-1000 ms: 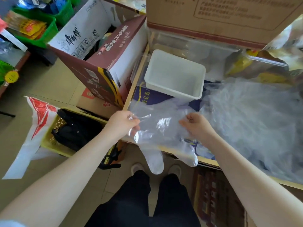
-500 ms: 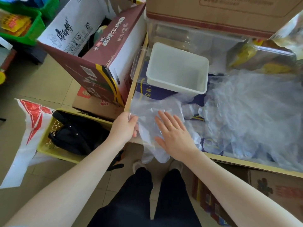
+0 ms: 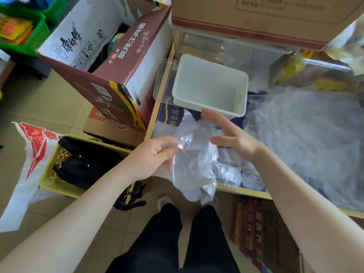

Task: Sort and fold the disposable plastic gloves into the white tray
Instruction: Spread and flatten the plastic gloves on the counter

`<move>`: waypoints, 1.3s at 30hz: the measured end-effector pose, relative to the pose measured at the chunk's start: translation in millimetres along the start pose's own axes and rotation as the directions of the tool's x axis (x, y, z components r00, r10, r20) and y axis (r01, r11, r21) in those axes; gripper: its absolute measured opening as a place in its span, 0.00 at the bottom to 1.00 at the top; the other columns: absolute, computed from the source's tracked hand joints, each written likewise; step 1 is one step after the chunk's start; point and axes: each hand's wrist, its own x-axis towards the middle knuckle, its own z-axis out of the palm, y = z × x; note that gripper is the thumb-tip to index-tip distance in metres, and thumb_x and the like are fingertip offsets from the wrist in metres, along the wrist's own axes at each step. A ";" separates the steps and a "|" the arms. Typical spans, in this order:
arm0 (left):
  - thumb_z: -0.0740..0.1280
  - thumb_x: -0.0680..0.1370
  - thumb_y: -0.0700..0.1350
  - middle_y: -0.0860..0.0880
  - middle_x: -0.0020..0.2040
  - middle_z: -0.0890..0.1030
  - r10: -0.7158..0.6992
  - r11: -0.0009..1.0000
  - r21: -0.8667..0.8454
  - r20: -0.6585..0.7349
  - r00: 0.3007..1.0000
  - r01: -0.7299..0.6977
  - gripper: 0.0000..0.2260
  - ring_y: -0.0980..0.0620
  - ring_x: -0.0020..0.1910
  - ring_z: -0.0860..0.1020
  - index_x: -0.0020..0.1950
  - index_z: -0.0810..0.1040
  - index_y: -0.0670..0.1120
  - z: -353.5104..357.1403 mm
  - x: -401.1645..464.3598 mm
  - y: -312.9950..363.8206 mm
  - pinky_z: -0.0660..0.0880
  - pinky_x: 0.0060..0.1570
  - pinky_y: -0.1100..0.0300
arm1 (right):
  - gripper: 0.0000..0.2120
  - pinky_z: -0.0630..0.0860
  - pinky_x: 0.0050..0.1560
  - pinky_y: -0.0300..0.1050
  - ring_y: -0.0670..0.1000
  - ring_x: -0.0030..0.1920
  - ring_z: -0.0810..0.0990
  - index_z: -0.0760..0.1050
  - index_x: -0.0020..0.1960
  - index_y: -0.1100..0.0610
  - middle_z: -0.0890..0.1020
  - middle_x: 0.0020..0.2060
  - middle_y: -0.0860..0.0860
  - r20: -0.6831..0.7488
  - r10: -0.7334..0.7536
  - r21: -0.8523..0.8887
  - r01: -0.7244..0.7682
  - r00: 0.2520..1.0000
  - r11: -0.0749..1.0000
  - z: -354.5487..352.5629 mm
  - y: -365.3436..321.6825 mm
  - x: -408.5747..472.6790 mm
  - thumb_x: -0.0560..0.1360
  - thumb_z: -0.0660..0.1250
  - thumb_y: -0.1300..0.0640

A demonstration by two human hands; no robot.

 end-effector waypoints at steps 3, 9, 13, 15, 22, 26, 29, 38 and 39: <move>0.60 0.80 0.42 0.53 0.26 0.75 0.030 0.998 -0.048 0.007 1.000 -0.030 0.09 0.62 0.30 0.73 0.45 0.78 0.51 -2.7 1.9 8.0 0.70 0.37 0.75 | 0.35 0.71 0.61 0.41 0.45 0.60 0.75 0.67 0.69 0.54 0.76 0.61 0.51 0.063 0.031 -0.060 -0.027 0.998 0.998 -11.9 0.5 14.5 0.64 0.71 0.48; 0.60 0.79 0.46 0.32 0.43 0.76 -0.075 0.943 -0.332 -0.151 0.986 0.020 0.08 0.39 0.42 0.75 0.46 0.79 0.49 -6.5 5.5 -9.0 0.74 0.48 0.47 | 0.03 0.72 0.48 0.31 0.45 0.42 0.82 0.83 0.33 0.48 0.82 0.32 0.44 0.365 0.058 0.111 -0.106 0.929 0.988 -31.5 6.5 11.7 0.61 0.75 0.51; 0.57 0.81 0.43 0.48 0.29 0.73 -0.219 0.928 -0.344 -0.181 0.959 0.147 0.07 0.52 0.31 0.71 0.48 0.74 0.47 -0.1 6.4 -21.4 0.68 0.41 0.58 | 0.04 0.75 0.50 0.34 0.49 0.47 0.83 0.78 0.36 0.60 0.85 0.39 0.51 0.367 0.130 0.261 -0.237 0.921 0.936 -32.9 20.9 6.2 0.67 0.65 0.65; 0.57 0.81 0.42 0.52 0.26 0.73 -0.259 0.938 -0.279 -0.169 0.951 0.206 0.07 0.57 0.27 0.69 0.46 0.73 0.46 1.9 6.4 -26.0 0.67 0.38 0.60 | 0.05 0.76 0.39 0.38 0.49 0.34 0.81 0.73 0.38 0.65 0.82 0.32 0.53 0.258 0.180 0.251 -0.245 0.949 0.936 -32.4 19.6 4.9 0.70 0.68 0.65; 0.67 0.76 0.49 0.50 0.30 0.79 -0.218 0.892 0.361 -0.183 0.959 0.272 0.06 0.51 0.30 0.75 0.47 0.71 0.50 2.0 11.1 -31.7 0.70 0.32 0.59 | 0.07 0.74 0.38 0.46 0.54 0.33 0.75 0.74 0.36 0.60 0.77 0.30 0.54 -0.410 0.178 -0.399 -0.351 0.894 0.847 -18.4 36.7 33.0 0.70 0.68 0.58; 0.68 0.74 0.53 0.50 0.36 0.75 -0.108 0.723 0.618 -0.341 0.934 0.309 0.18 0.51 0.34 0.75 0.57 0.67 0.47 0.4 14.8 -29.2 0.70 0.30 0.56 | 0.13 0.71 0.33 0.46 0.60 0.38 0.77 0.66 0.32 0.56 0.76 0.34 0.55 -0.498 0.130 -0.534 -0.421 0.858 0.733 -4.5 38.4 41.0 0.73 0.64 0.54; 0.76 0.67 0.47 0.43 0.48 0.77 0.198 0.552 0.816 -0.328 0.924 0.172 0.26 0.43 0.43 0.78 0.59 0.71 0.40 0.2 17.1 -32.8 0.73 0.36 0.55 | 0.11 0.66 0.36 0.45 0.59 0.39 0.74 0.68 0.38 0.57 0.76 0.38 0.55 -0.552 0.091 -0.585 -0.462 0.829 0.667 2.2 38.7 43.1 0.75 0.61 0.52; 0.76 0.64 0.56 0.41 0.66 0.73 0.138 0.494 0.847 0.145 0.980 -0.195 0.28 0.42 0.64 0.73 0.58 0.77 0.41 16.3 32.4 -57.1 0.72 0.59 0.48 | 0.15 0.73 0.47 0.52 0.62 0.49 0.78 0.74 0.54 0.62 0.80 0.50 0.59 -0.527 -0.288 -0.831 -0.413 0.800 0.374 26.9 39.3 40.7 0.70 0.65 0.55; 0.76 0.63 0.58 0.40 0.66 0.74 0.147 0.481 0.855 0.138 0.979 -0.193 0.31 0.41 0.63 0.75 0.59 0.77 0.40 15.8 34.2 -58.3 0.73 0.58 0.49 | 0.18 0.74 0.52 0.55 0.62 0.52 0.78 0.75 0.55 0.62 0.79 0.53 0.59 -0.491 -0.387 -0.860 -0.361 0.781 0.362 33.2 38.1 38.5 0.67 0.65 0.55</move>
